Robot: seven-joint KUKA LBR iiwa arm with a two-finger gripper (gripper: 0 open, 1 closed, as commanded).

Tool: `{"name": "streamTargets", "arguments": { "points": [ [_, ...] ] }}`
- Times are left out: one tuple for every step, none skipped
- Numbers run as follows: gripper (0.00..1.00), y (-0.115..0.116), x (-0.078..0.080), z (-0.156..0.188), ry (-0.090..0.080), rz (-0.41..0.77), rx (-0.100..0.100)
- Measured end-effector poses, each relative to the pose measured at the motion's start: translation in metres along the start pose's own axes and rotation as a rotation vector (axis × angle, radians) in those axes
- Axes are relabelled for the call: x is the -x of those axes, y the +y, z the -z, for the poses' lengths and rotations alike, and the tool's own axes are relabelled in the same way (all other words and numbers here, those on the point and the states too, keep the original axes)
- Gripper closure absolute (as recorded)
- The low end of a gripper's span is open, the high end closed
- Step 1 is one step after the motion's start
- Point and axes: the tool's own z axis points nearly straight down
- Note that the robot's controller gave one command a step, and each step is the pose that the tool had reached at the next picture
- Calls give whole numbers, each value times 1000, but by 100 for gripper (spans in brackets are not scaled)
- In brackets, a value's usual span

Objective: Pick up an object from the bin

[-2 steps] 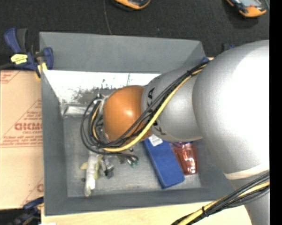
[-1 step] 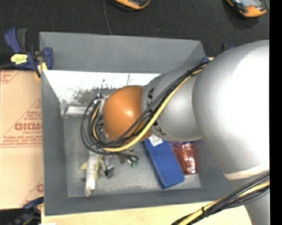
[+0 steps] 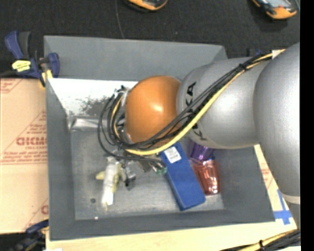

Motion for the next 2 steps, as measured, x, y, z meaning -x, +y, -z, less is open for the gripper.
{"name": "streamTargets", "arguments": {
  "points": [
    [100,1,8,31,1,-5,0],
    [100,1,12,95,4,0,1]
  ]
}}
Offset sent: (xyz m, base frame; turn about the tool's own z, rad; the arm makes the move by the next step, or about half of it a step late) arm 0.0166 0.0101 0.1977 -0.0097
